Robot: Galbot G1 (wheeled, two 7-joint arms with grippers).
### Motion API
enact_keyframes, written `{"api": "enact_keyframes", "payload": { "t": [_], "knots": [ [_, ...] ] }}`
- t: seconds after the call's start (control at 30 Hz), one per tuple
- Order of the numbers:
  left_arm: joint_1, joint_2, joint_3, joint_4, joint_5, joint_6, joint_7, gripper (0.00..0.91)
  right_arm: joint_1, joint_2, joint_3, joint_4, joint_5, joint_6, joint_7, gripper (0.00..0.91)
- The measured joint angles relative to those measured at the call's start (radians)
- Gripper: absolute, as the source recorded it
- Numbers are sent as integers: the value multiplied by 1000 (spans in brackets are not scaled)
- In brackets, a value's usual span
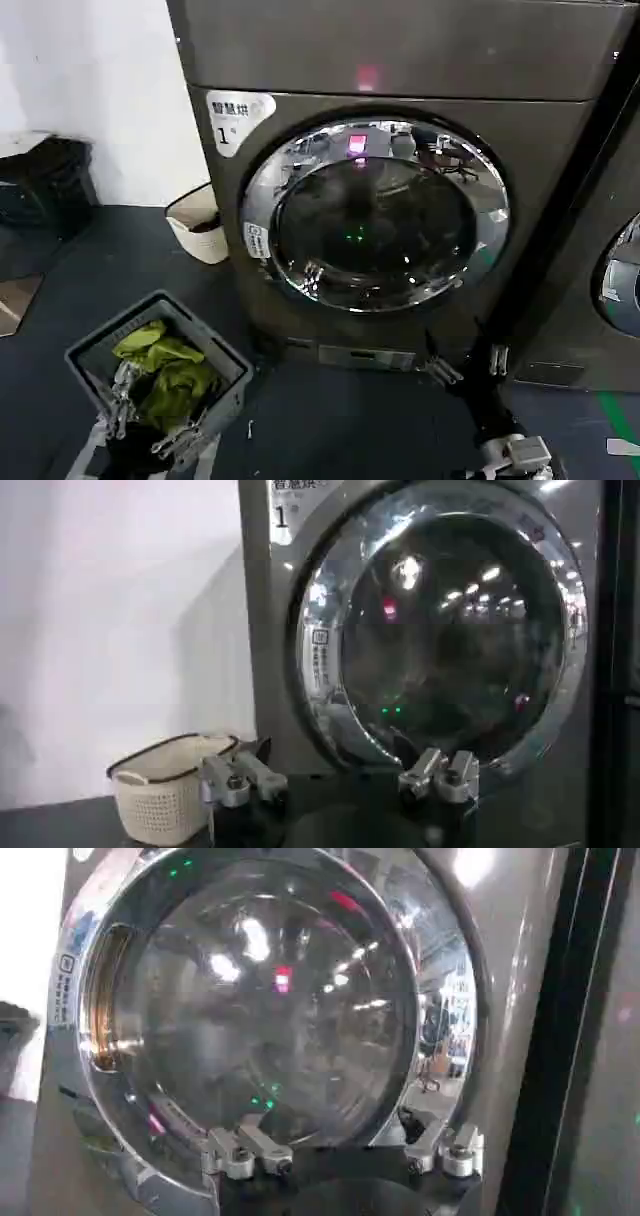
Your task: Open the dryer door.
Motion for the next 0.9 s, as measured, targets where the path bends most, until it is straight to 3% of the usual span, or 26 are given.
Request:
{"api": "enact_keyframes", "payload": {
  "t": [0.33, 0.57, 0.9],
  "knots": [
    [-4, 7, 6, -1, 6, -10, 16, 907, 161, -232, -58, -18, 266, -157, -118, 907],
    [1, 11, 6, 1, 13, -10, 18, 907, 330, -380, -156, -146, 330, -158, -213, 907],
    [13, 7, -7, -4, 13, -5, 28, 907, 649, -380, -366, -350, 369, -128, -233, 907]
  ]
}}
